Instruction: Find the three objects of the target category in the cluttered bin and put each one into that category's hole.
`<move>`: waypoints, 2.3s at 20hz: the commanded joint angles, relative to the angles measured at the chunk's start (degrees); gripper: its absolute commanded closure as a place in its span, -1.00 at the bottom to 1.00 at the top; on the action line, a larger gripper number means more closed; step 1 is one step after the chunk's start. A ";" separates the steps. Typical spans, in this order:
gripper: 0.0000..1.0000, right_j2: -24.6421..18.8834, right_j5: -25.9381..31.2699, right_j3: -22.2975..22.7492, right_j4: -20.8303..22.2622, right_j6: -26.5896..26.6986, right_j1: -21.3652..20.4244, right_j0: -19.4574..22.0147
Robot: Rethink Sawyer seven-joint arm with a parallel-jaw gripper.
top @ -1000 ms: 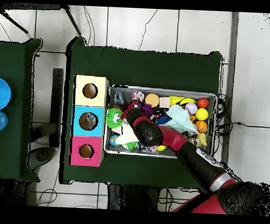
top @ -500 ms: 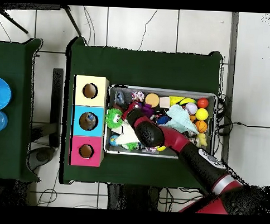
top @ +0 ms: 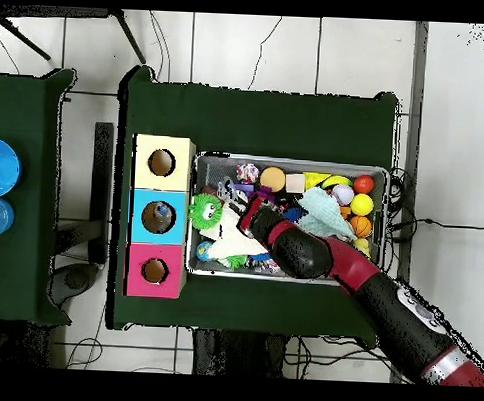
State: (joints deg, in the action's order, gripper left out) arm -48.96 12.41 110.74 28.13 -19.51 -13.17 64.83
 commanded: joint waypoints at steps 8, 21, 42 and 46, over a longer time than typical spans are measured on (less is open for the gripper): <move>1.00 -5.90 8.15 9.06 -8.64 -15.25 -16.83 -1.44; 1.00 -4.13 3.55 14.89 -15.28 -19.39 -22.15 -7.66; 1.00 9.41 -7.79 11.92 -17.11 -20.91 -20.30 -22.60; 1.00 13.16 -5.95 10.79 -17.57 -19.89 -21.43 -25.28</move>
State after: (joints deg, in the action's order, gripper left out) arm -43.71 6.49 123.71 14.15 -19.75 -33.94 41.39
